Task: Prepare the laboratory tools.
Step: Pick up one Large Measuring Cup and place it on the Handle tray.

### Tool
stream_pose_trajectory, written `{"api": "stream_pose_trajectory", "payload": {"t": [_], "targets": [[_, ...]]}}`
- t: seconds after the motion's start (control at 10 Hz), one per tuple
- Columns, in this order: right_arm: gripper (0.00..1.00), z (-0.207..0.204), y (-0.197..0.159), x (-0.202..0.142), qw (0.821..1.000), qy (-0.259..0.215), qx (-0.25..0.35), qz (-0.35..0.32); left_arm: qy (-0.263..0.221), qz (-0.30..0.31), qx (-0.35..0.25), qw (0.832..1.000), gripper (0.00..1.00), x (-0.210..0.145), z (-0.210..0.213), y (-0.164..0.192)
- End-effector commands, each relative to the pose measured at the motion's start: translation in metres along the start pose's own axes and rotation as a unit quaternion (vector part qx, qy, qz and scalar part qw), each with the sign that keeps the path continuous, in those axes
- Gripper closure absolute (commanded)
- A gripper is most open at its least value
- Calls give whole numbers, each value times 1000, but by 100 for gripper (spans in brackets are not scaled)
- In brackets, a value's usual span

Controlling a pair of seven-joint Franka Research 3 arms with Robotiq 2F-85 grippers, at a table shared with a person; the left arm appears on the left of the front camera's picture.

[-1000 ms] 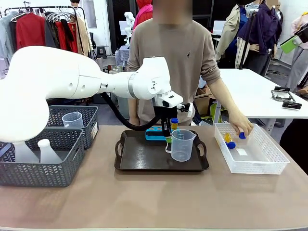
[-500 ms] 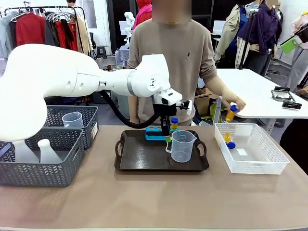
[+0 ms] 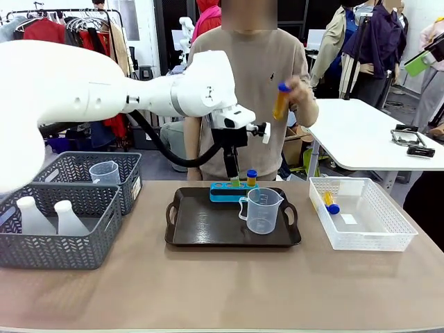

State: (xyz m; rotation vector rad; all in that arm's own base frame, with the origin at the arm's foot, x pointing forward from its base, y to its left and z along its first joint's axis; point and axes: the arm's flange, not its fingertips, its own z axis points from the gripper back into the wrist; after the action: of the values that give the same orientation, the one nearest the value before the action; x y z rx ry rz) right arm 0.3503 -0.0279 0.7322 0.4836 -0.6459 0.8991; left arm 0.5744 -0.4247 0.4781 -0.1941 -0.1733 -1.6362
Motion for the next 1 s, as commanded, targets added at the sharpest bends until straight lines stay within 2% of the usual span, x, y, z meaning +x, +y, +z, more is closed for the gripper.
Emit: {"api": "stream_pose_trajectory", "payload": {"t": [0.0,0.3,0.4,0.9], "targets": [[0,1,2,4,1000,-13,9,-5,-9,19,7,1000,0,-7,22,-15],[0,1,2,4,1000,-13,9,-5,-9,30,28,999,0,-9,49,-33],[0,1,2,4,1000,-13,9,-5,-8,17,21,1000,0,-2,44,-13],[0,1,2,4,1000,-13,9,-5,-8,17,21,1000,0,-2,44,-13]]}}
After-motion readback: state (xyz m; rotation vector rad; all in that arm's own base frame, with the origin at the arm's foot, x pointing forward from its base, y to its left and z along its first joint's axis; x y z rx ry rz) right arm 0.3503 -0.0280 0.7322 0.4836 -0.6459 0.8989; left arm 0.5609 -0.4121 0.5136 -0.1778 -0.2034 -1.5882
